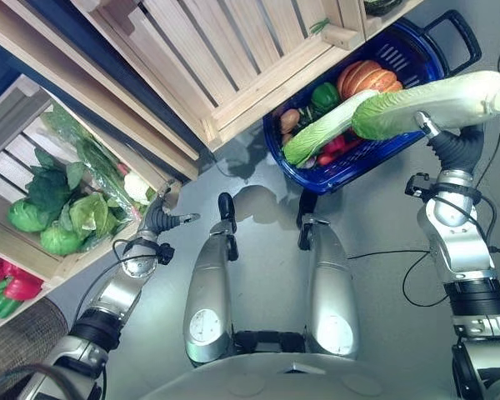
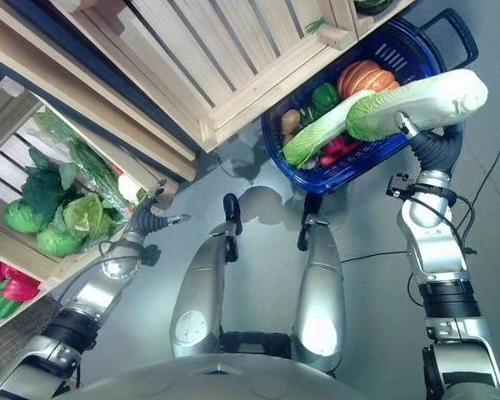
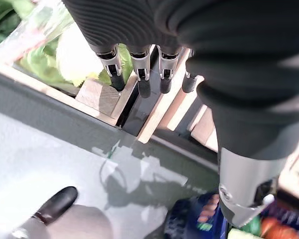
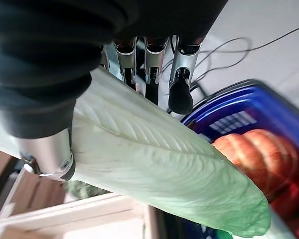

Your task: Pick up fruits and vegetables into the basket

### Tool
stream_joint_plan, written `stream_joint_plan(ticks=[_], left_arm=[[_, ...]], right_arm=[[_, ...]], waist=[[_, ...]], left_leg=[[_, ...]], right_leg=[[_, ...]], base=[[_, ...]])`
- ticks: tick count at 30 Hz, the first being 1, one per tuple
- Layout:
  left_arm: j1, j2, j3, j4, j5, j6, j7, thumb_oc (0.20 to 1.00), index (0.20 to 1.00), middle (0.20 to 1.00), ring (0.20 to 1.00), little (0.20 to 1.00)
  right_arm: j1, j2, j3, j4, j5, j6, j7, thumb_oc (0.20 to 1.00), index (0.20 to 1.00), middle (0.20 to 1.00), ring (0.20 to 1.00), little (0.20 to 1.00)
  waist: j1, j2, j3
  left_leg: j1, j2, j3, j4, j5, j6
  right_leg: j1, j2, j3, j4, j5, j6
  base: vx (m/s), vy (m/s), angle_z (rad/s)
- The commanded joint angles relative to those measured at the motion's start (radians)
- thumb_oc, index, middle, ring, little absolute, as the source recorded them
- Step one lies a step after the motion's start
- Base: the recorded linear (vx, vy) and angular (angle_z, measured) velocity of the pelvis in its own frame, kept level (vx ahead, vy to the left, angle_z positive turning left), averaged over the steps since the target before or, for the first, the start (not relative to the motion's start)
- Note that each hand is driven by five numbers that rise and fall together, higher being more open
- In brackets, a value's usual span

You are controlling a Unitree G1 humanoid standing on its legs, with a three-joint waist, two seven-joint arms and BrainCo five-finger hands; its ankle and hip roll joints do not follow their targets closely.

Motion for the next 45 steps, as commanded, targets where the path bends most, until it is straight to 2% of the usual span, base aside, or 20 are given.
stream_joint_plan(ticks=[1,4,10,14,18,22,25,26,27,31,36,42,43,45], left_arm=[[0.2,-0.021,0.02,0.148,-0.172,0.045,-0.053,1.0,1.0,1.0,1.0,1.0],[0.216,-0.052,0.051,0.209,-0.275,0.071,-0.074,1.0,1.0,1.0,1.0,1.0],[0.235,-0.089,0.095,0.304,-0.337,0.11,-0.118,1.0,1.0,1.0,1.0,1.0],[0.246,-0.098,0.099,0.364,-0.342,0.116,-0.163,1.0,1.0,1.0,1.0,1.0],[0.249,-0.093,0.079,0.394,-0.312,0.108,-0.192,1.0,1.0,1.0,1.0,1.0],[0.246,-0.082,0.053,0.402,-0.291,0.1,-0.191,1.0,1.0,1.0,1.0,1.0],[0.244,-0.077,0.04,0.406,-0.292,0.098,-0.189,1.0,1.0,1.0,1.0,1.0],[0.243,-0.075,0.038,0.404,-0.293,0.103,-0.189,1.0,1.0,1.0,1.0,1.0],[0.243,-0.072,0.038,0.401,-0.291,0.108,-0.187,1.0,1.0,1.0,1.0,1.0],[0.247,-0.062,0.038,0.394,-0.282,0.113,-0.189,1.0,1.0,1.0,1.0,1.0],[0.254,-0.057,0.044,0.392,-0.271,0.107,-0.187,1.0,1.0,1.0,1.0,1.0],[0.245,-0.084,0.06,0.433,-0.274,0.096,-0.162,1.0,1.0,1.0,1.0,1.0],[0.24,-0.106,0.082,0.465,-0.277,0.097,-0.153,1.0,1.0,1.0,1.0,1.0],[0.23,-0.126,0.106,0.496,-0.276,0.095,-0.145,1.0,1.0,1.0,1.0,1.0]], right_arm=[[0.002,-0.025,-0.037,-0.003,0.028,-0.056,-0.042,0.2,0.2,0.2,0.2,0.2],[-0.025,-0.027,-0.033,0.069,0.091,-0.039,-0.006,0.2,0.2,0.2,0.2,0.2],[-0.079,-0.036,-0.027,0.205,0.239,-0.036,0.103,0.2,0.2,0.2,0.2,0.2],[-0.177,-0.062,-0.004,0.354,0.414,-0.01,0.272,0.2,0.2,0.2,0.2,0.2],[-0.267,-0.088,0.022,0.493,0.522,0.025,0.374,0.2,0.2,0.2,0.2,0.2],[-0.339,-0.106,0.056,0.614,0.535,0.063,0.409,0.2,0.2,0.2,0.2,0.2],[-0.383,-0.119,0.081,0.678,0.502,0.109,0.396,0.2,0.2,0.2,0.2,0.2],[-0.394,-0.124,0.09,0.696,0.489,0.12,0.38,0.398,0.398,0.398,0.398,0.398],[-0.405,-0.134,0.098,0.716,0.472,0.13,0.366,1.0,1.0,1.0,1.0,1.0],[-0.431,-0.157,0.111,0.751,0.423,0.149,0.363,1.0,1.0,1.0,1.0,1.0],[-0.428,-0.172,0.095,0.755,0.414,0.118,0.237,1.0,1.0,1.0,1.0,1.0],[-0.362,-0.155,0.045,0.656,0.365,0.039,0.099,1.0,1.0,1.0,1.0,1.0],[-0.289,-0.12,0.008,0.565,0.337,-0.004,0.047,1.0,1.0,1.0,1.0,1.0],[-0.224,-0.084,-0.019,0.472,0.285,-0.046,-0.013,1.0,1.0,1.0,1.0,1.0]], waist=[[0.01,0.029,-0.042],[0.026,0.038,-0.042],[0.053,0.055,-0.042],[0.083,0.079,-0.042],[0.107,0.099,-0.042],[0.128,0.113,-0.042],[0.139,0.121,-0.042],[0.141,0.124,-0.042],[0.144,0.126,-0.042],[0.149,0.126,-0.042],[0.146,0.115,-0.042],[0.119,0.089,-0.042],[0.099,0.072,-0.042],[0.077,0.053,-0.042]], left_leg=[[-0.074,-0.009,0.025,0.035,-0.046,0.058],[-0.114,-0.014,0.012,0.045,-0.037,0.058],[-0.172,-0.014,0.003,0.058,-0.022,0.058],[-0.223,-0.016,-0.01,0.061,-0.003,0.059],[-0.252,-0.021,-0.022,0.059,0.009,0.06],[-0.274,-0.03,-0.041,0.055,0.017,0.063],[-0.274,-0.033,-0.046,0.049,0.019,0.064],[-0.271,-0.035,-0.049,0.048,0.02,0.065],[-0.267,-0.035,-0.05,0.046,0.019,0.065],[-0.254,-0.037,-0.052,0.041,0.021,0.065],[-0.212,-0.038,-0.057,0.023,0.02,0.062],[-0.137,-0.036,-0.055,-0.006,0.015,0.058],[-0.091,-0.035,-0.052,-0.019,0.01,0.056],[-0.045,-0.029,-0.045,-0.03,0.006,0.054]], right_leg=[[-0.025,0.024,-0.035,0.118,-0.124,0.035],[-0.071,0.015,-0.042,0.153,-0.132,0.024],[-0.139,0.001,-0.053,0.206,-0.142,0.008],[-0.201,-0.004,-0.054,0.245,-0.15,-0.006],[-0.238,-0.005,-0.053,0.267,-0.156,-0.014],[-0.26,-0.001,-0.053,0.274,-0.157,-0.018],[-0.26,0.0,-0.055,0.274,-0.159,-0.021],[-0.257,0.0,-0.055,0.272,-0.159,-0.022],[-0.251,0.0,-0.056,0.269,-0.159,-0.023],[-0.235,-0.002,-0.06,0.26,-0.158,-0.022],[-0.178,0.005,-0.062,0.219,-0.145,-0.013],[-0.098,0.018,-0.053,0.164,-0.133,-0.002],[-0.051,0.024,-0.044,0.139,-0.13,0.004],[-0.001,0.028,-0.035,0.109,-0.124,0.013]], base=[[0.01,-0.072,0.06],[0.02,-0.073,0.12],[0.02,-0.052,0.07],[0.02,-0.042,0.16],[0.01,-0.036,0.1],[0.0,-0.052,0.15],[0.0,-0.011,0.1],[0.0,-0.008,0.05],[0.0,0.0,0.06],[0.0,0.004,0.07],[-0.01,0.008,0.09],[0.0,0.081,-0.02],[0.02,0.126,-0.04],[0.02,0.131,-0.05]])
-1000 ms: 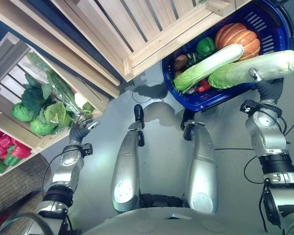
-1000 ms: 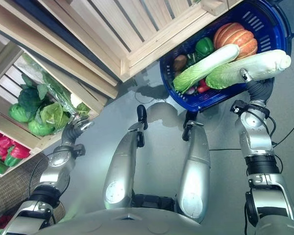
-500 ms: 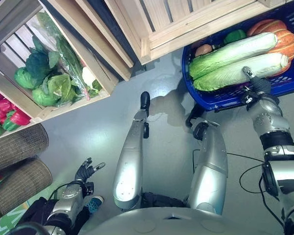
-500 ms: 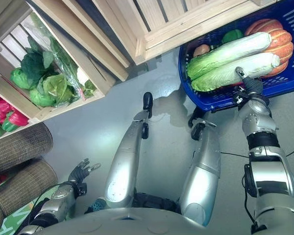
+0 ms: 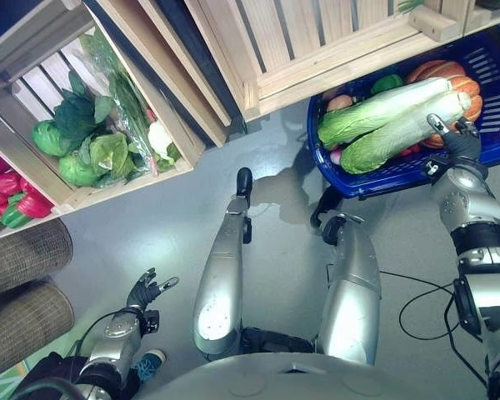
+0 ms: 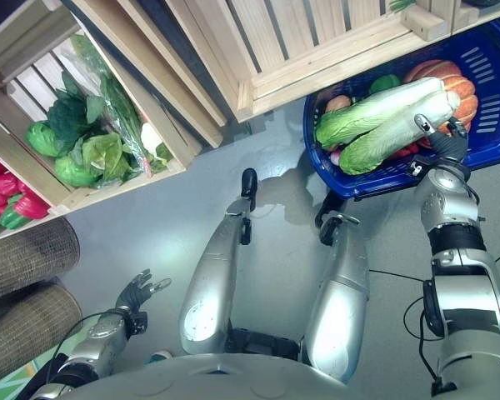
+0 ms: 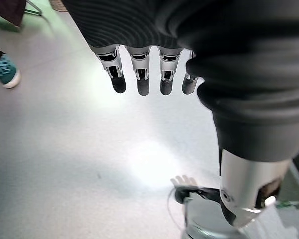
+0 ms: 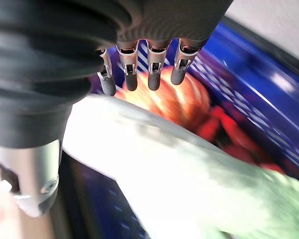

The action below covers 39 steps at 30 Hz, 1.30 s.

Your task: Pick up fruits and vegetables into the basket

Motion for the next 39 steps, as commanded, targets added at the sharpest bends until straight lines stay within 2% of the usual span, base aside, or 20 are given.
stream_joint_plan(ticks=[1,3,4,7,9,13,15,19,20,21,23,24,26,28,32,33,34,36,38,39], left_arm=[[0.045,-0.007,0.011,0.092,0.015,-0.009,0.037,1.0,1.0,1.0,1.0,1.0],[0.037,-0.027,0.043,0.136,0.019,-0.015,0.04,1.0,1.0,1.0,1.0,1.0],[0.032,-0.035,0.058,0.157,0.021,-0.023,0.038,1.0,1.0,1.0,1.0,1.0],[0.023,-0.06,0.1,0.224,0.039,-0.027,0.035,1.0,1.0,1.0,1.0,1.0],[0.039,-0.075,0.127,0.265,0.054,-0.034,0.035,1.0,1.0,1.0,1.0,1.0],[0.079,-0.102,0.176,0.33,0.083,-0.047,0.038,1.0,1.0,1.0,1.0,1.0],[0.102,-0.119,0.209,0.372,0.12,-0.055,0.044,1.0,1.0,1.0,1.0,1.0],[0.116,-0.124,0.222,0.405,0.139,-0.067,0.054,1.0,1.0,1.0,1.0,1.0],[0.123,-0.126,0.221,0.422,0.144,-0.079,0.066,1.0,1.0,1.0,1.0,1.0],[0.126,-0.123,0.226,0.421,0.136,-0.086,0.078,1.0,1.0,1.0,1.0,1.0],[0.121,-0.116,0.224,0.413,0.129,-0.092,0.087,1.0,1.0,1.0,1.0,1.0],[0.109,-0.108,0.216,0.405,0.13,-0.109,0.09,1.0,1.0,1.0,1.0,1.0],[0.096,-0.099,0.204,0.387,0.133,-0.105,0.085,1.0,1.0,1.0,1.0,1.0],[0.068,-0.094,0.169,0.364,0.124,-0.108,0.041,1.0,1.0,1.0,1.0,1.0],[0.021,-0.098,0.103,0.364,0.139,-0.131,-0.025,1.0,1.0,1.0,1.0,1.0],[0.018,-0.099,0.1,0.365,0.139,-0.132,-0.029,1.0,1.0,1.0,1.0,1.0],[-0.017,-0.113,0.061,0.374,0.135,-0.144,-0.083,1.0,1.0,1.0,1.0,1.0],[-0.032,-0.119,0.043,0.378,0.132,-0.152,-0.106,1.0,1.0,1.0,1.0,1.0],[-0.053,-0.14,0.014,0.382,0.126,-0.156,-0.157,1.0,1.0,1.0,1.0,1.0],[-0.059,-0.145,0.004,0.385,0.117,-0.15,-0.176,1.0,1.0,1.0,1.0,1.0]], right_arm=[[0.077,-0.014,-0.035,-0.092,-0.089,-0.126,-0.12,1.0,1.0,1.0,1.0,1.0],[0.177,0.036,-0.075,-0.204,-0.15,-0.166,-0.172,1.0,1.0,1.0,1.0,1.0],[0.218,0.052,-0.098,-0.252,-0.181,-0.189,-0.182,1.0,1.0,1.0,1.0,1.0],[0.337,0.106,-0.145,-0.378,-0.268,-0.237,-0.18,1.0,1.0,1.0,1.0,1.0],[0.423,0.135,-0.156,-0.446,-0.316,-0.243,-0.159,1.0,1.0,1.0,1.0,1.0],[0.557,0.174,-0.148,-0.506,-0.372,-0.265,-0.062,1.0,1.0,1.0,1.0,1.0],[0.622,0.187,-0.133,-0.512,-0.377,-0.252,0.031,1.0,1.0,1.0,1.0,1.0],[0.678,0.205,-0.093,-0.478,-0.406,-0.215,0.14,1.0,1.0,1.0,1.0,1.0],[0.706,0.205,-0.069,-0.456,-0.407,-0.194,0.193,1.0,1.0,1.0,1.0,1.0],[0.728,0.214,-0.037,-0.427,-0.4,-0.155,0.286,1.0,1.0,1.0,1.0,1.0],[0.741,0.221,0.002,-0.375,-0.401,-0.132,0.338,1.0,1.0,1.0,1.0,1.0],[0.744,0.233,0.034,-0.322,-0.376,-0.074,0.382,1.0,1.0,1.0,1.0,1.0],[0.743,0.253,0.069,-0.246,-0.365,-0.057,0.427,1.0,1.0,1.0,1.0,1.0],[0.728,0.283,0.138,-0.118,-0.428,-0.035,0.446,1.0,1.0,1.0,1.0,1.0],[0.659,0.351,0.202,0.136,-0.361,-0.008,0.522,1.0,1.0,1.0,1.0,1.0],[0.654,0.354,0.204,0.148,-0.359,-0.006,0.525,1.0,1.0,1.0,1.0,1.0],[0.605,0.395,0.23,0.304,-0.356,-0.023,0.58,1.0,1.0,1.0,1.0,1.0],[0.581,0.408,0.239,0.365,-0.361,-0.026,0.584,1.0,1.0,1.0,1.0,1.0],[0.547,0.428,0.242,0.452,-0.353,0.019,0.59,1.0,1.0,1.0,1.0,1.0],[0.542,0.434,0.241,0.488,-0.357,0.014,0.598,1.0,1.0,1.0,1.0,1.0]], waist=[[-0.049,0.014,-0.035],[-0.073,-0.009,-0.035],[-0.081,-0.014,-0.035],[-0.114,-0.046,-0.035],[-0.133,-0.068,-0.075],[-0.156,-0.103,-0.157],[-0.165,-0.122,-0.214],[-0.173,-0.133,-0.274],[-0.173,-0.137,-0.303],[-0.174,-0.142,-0.329],[-0.172,-0.147,-0.35],[-0.17,-0.15,-0.362],[-0.165,-0.153,-0.374],[-0.153,-0.154,-0.392],[-0.128,-0.153,-0.406],[-0.127,-0.153,-0.406],[-0.114,-0.149,-0.413],[-0.109,-0.145,-0.415],[-0.102,-0.136,-0.42],[-0.101,-0.134,-0.421]], left_leg=[[0.04,-0.025,0.045,-0.037,-0.044,0.086],[0.106,-0.013,0.054,-0.06,-0.047,0.083],[0.118,-0.001,0.064,-0.076,-0.021,0.087],[0.221,0.01,0.071,-0.103,-0.026,0.079],[0.272,0.014,0.076,-0.127,-0.03,0.075],[0.366,0.023,0.092,-0.181,-0.04,0.07],[0.431,0.029,0.104,-0.226,-0.043,0.067],[0.477,0.034,0.115,-0.263,-0.044,0.069],[0.503,0.038,0.119,-0.282,-0.044,0.069],[0.524,0.039,0.125,-0.299,-0.043,0.069],[0.543,0.041,0.128,-0.318,-0.042,0.069],[0.556,0.041,0.129,-0.329,-0.041,0.067],[0.572,0.037,0.128,-0.345,-0.039,0.067],[0.589,0.033,0.124,-0.355,-0.04,0.068],[0.616,0.024,0.12,-0.363,-0.042,0.069],[0.619,0.024,0.121,-0.364,-0.042,0.07],[0.634,0.023,0.127,-0.371,-0.043,0.068],[0.644,0.021,0.129,-0.376,-0.043,0.067],[0.654,0.019,0.136,-0.382,-0.042,0.067],[0.659,0.017,0.137,-0.386,-0.043,0.067]], right_leg=[[0.083,0.069,0.047,-0.046,-0.027,0.073],[0.158,0.071,0.055,-0.089,-0.02,0.085],[0.178,0.076,0.046,-0.124,0.018,0.08],[0.296,0.075,0.06,-0.191,0.032,0.098],[0.356,0.073,0.071,-0.252,0.048,0.111],[0.466,0.069,0.08,-0.359,0.073,0.133],[0.537,0.068,0.082,-0.423,0.087,0.149],[0.583,0.065,0.081,-0.468,0.107,0.163],[0.609,0.064,0.081,-0.487,0.114,0.17],[0.628,0.061,0.085,-0.502,0.121,0.178],[0.647,0.056,0.084,-0.516,0.126,0.183],[0.663,0.053,0.083,-0.529,0.132,0.188],[0.684,0.05,0.078,-0.548,0.139,0.192],[0.709,0.042,0.068,-0.571,0.152,0.197],[0.749,0.032,0.047,-0.616,0.18,0.204],[0.751,0.032,0.046,-0.619,0.182,0.204],[0.771,0.028,0.029,-0.649,0.2,0.208],[0.781,0.029,0.022,-0.661,0.206,0.208],[0.791,0.031,0.009,-0.674,0.213,0.205],[0.795,0.033,0.005,-0.68,0.215,0.205]], base=[[0.02,0.109,-0.09],[0.0,0.128,-0.15],[-0.04,0.147,-0.17],[0.03,0.138,-0.27],[0.13,0.12,-0.25],[0.14,0.08,-0.22],[0.18,0.065,-0.14],[0.12,0.041,-0.11],[0.14,0.034,-0.04],[0.14,0.033,-0.02],[0.05,0.029,-0.04],[0.02,0.027,-0.03],[0.0,0.0,0.0],[-0.03,0.041,0.05],[-0.02,0.025,0.12],[-0.04,0.046,0.04],[-0.05,0.056,0.01],[-0.04,0.055,0.02],[-0.06,0.07,0.04],[-0.05,0.074,0.06]])
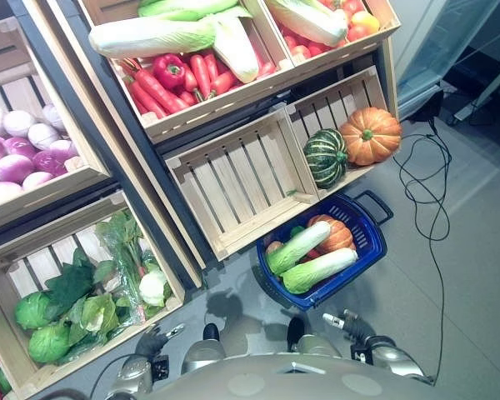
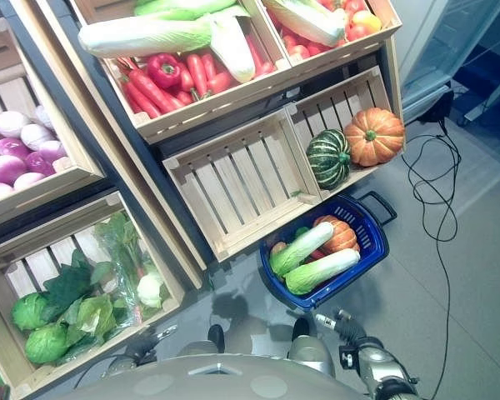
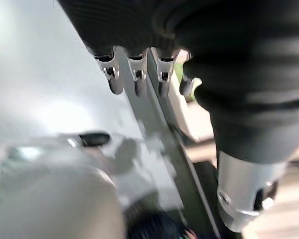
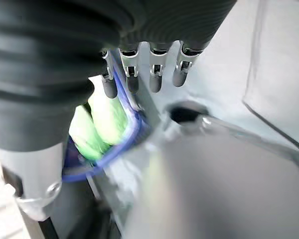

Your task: Pick up fruits and vegetables into the basket

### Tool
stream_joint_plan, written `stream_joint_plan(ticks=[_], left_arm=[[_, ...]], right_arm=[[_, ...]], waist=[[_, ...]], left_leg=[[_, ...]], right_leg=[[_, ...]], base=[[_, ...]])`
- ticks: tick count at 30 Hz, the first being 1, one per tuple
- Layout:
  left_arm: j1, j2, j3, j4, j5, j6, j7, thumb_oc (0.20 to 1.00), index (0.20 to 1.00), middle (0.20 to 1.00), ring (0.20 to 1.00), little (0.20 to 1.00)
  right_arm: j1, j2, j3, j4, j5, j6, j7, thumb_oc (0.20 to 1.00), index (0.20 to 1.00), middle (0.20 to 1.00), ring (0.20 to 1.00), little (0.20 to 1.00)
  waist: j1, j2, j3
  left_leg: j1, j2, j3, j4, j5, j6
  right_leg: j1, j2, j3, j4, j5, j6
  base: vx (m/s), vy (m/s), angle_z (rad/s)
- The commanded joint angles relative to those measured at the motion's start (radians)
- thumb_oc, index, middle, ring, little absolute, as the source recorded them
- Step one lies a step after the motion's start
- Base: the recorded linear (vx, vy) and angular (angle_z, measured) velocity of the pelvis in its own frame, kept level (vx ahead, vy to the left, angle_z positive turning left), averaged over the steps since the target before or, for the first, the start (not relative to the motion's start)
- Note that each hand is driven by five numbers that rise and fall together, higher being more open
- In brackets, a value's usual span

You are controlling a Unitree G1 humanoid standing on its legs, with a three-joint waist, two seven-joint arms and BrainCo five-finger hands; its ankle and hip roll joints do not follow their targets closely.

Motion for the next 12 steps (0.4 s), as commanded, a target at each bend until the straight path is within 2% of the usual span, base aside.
stream_joint_plan(ticks=[1,6,8,12], left_arm=[[-0.061,0.005,-0.047,0.036,-0.001,-0.034,-0.089,1.0,1.0,1.0,1.0,1.0],[-0.081,-0.014,-0.075,0.068,0.019,0.017,-0.164,1.0,1.0,1.0,1.0,1.0],[-0.086,-0.023,-0.082,0.082,0.033,0.042,-0.188,1.0,1.0,1.0,1.0,1.0],[-0.094,-0.032,-0.084,0.102,0.027,0.094,-0.172,1.0,1.0,1.0,1.0,1.0]], right_arm=[[-0.073,0.034,0.016,0.091,0.018,0.009,0.043,1.0,1.0,1.0,1.0,1.0],[-0.087,0.048,0.016,0.157,0.014,0.056,0.133,1.0,1.0,1.0,1.0,1.0],[-0.091,0.047,0.018,0.173,0.005,0.061,0.133,1.0,1.0,1.0,1.0,1.0],[-0.099,0.047,0.022,0.187,-0.012,0.081,0.149,1.0,1.0,1.0,1.0,1.0]], waist=[[0.014,-0.03,0.012],[0.014,-0.023,0.002],[0.014,-0.022,-0.002],[0.012,-0.019,-0.005]], left_leg=[[-0.021,-0.01,0.006,-0.015,-0.036,0.03],[-0.013,-0.016,0.008,-0.012,-0.041,0.036],[-0.008,-0.019,0.012,-0.011,-0.043,0.039],[0.0,-0.02,0.01,-0.013,-0.045,0.041]], right_leg=[[0.012,-0.084,-0.027,0.043,-0.024,0.079],[0.023,-0.084,-0.031,0.041,-0.028,0.074],[0.029,-0.083,-0.033,0.035,-0.028,0.073],[0.038,-0.079,-0.031,0.031,-0.029,0.07]], base=[[-0.02,0.05,0.04],[-0.02,0.041,0.01],[0.0,0.0,0.0],[0.0,0.0,0.0]])
